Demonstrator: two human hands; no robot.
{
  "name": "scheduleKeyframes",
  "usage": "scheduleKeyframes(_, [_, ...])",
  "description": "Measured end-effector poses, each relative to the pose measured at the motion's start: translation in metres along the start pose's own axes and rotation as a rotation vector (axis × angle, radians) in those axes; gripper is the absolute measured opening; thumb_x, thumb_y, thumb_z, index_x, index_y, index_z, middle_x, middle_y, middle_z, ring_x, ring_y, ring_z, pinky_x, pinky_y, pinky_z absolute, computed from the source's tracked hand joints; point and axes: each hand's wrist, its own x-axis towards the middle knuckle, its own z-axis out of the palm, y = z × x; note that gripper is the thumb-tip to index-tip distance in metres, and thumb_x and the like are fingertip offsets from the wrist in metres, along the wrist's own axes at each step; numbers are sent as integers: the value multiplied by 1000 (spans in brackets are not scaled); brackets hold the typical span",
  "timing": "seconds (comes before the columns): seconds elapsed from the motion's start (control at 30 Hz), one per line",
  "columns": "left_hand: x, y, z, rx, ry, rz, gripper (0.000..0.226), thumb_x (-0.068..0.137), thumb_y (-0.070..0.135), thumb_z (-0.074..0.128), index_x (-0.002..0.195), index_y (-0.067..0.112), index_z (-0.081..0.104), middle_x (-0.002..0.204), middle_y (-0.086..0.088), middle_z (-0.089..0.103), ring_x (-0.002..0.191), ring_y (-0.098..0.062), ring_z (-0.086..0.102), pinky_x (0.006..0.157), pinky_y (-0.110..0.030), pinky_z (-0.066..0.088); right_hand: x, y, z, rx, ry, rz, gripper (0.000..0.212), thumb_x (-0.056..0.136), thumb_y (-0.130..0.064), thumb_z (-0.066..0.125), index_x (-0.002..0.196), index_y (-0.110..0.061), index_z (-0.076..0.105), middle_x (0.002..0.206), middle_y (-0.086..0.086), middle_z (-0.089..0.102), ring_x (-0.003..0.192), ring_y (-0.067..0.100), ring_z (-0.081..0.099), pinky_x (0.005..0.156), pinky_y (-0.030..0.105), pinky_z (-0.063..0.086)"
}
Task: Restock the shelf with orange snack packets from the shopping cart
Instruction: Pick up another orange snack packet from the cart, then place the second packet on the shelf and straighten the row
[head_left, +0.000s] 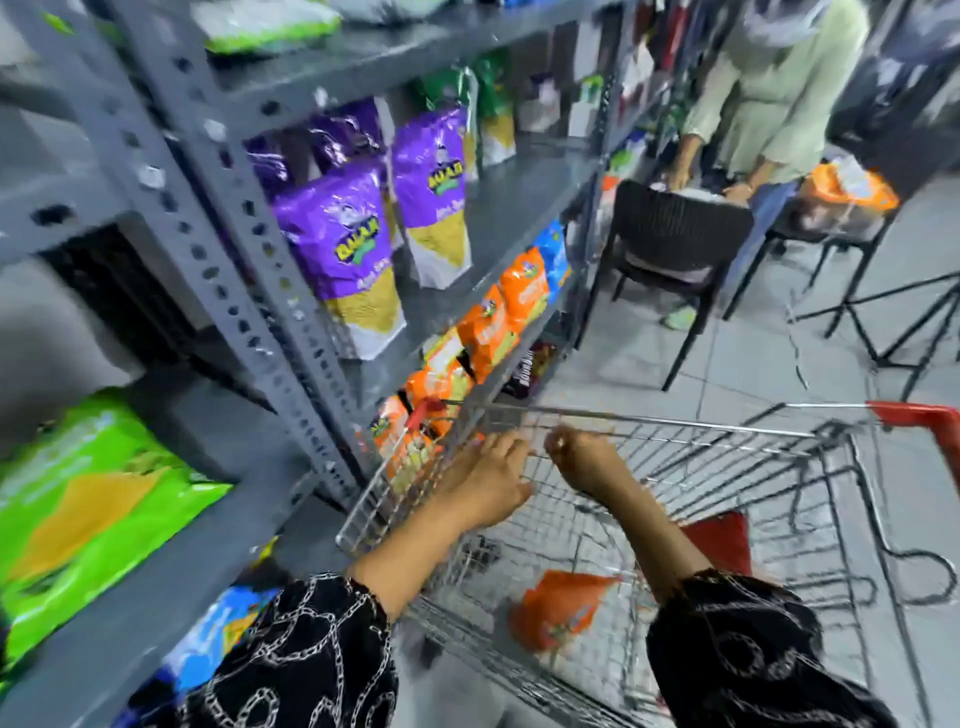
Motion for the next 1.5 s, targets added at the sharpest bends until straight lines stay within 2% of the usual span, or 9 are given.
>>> scheduleKeyframes(0.17, [7,17,74,-54,-479,-17,85,78,61,58,140,9,29,149,-14,33,134,-32,34,109,-50,34,-23,65,55,-347,-891,169,95,71,-52,74,146,-26,22,149,14,37,131,32,43,108,42,38])
scheduleKeyframes(0.33, [-6,34,138,32,-649,-53,78,73,52,70,131,8,41,132,-17,55,118,-33,54,101,-43,44,-57,105,99,-311,-810,354,96,67,-22,84,145,-19,27,150,19,31,136,37,37,111,47,36])
scheduleKeyframes(0.47, [-17,20,163,-73,-476,-230,29,86,23,57,111,10,60,116,-14,64,102,-32,63,81,-35,53,-61,113,108,-170,-439,347,10,81,0,57,77,-7,63,91,16,64,98,28,66,73,33,48])
scheduleKeyframes(0.7, [-11,-24,122,-840,76,-711,8,83,2,63,79,6,68,71,-3,61,65,-14,59,53,-18,44,-39,85,84,433,141,389,20,77,6,54,79,0,72,86,16,76,84,29,69,74,42,57])
scheduleKeyframes(0.87, [-6,-14,67,-1199,496,-566,40,77,55,59,79,16,63,77,-12,63,75,-24,59,73,-38,46,-26,46,45,670,502,343,13,86,-1,57,88,-5,69,84,11,68,82,25,62,68,27,40])
scheduleKeyframes(0.97, [-8,2,28,-1174,713,-505,49,89,52,45,98,8,64,87,-25,66,80,-38,62,73,-46,48,-24,17,16,647,733,181,18,93,-17,56,81,-4,60,85,8,50,81,25,50,66,21,27])
scheduleKeyframes(1.1, [-12,12,-43,-1022,1018,-385,31,98,26,42,103,4,63,95,-16,69,86,-25,62,69,-24,37,-27,-34,-37,718,913,40,32,93,-49,34,80,-23,46,68,-7,52,65,5,47,56,18,30])
scheduleKeyframes(1.23, [-30,15,-124,-917,1238,-301,29,98,19,43,113,2,61,113,-25,67,103,-34,61,81,-32,41,-29,-86,-103,711,1049,-91,31,94,-51,33,96,-24,47,78,12,66,70,26,57,62,38,46])
scheduleKeyframes(1.5, [-122,26,-234,-709,1621,-26,27,94,34,37,87,18,57,67,-4,62,59,-13,47,56,-30,32,-70,-202,-196,909,1257,-358,32,97,-33,43,78,-9,53,70,10,58,64,9,45,58,29,29])
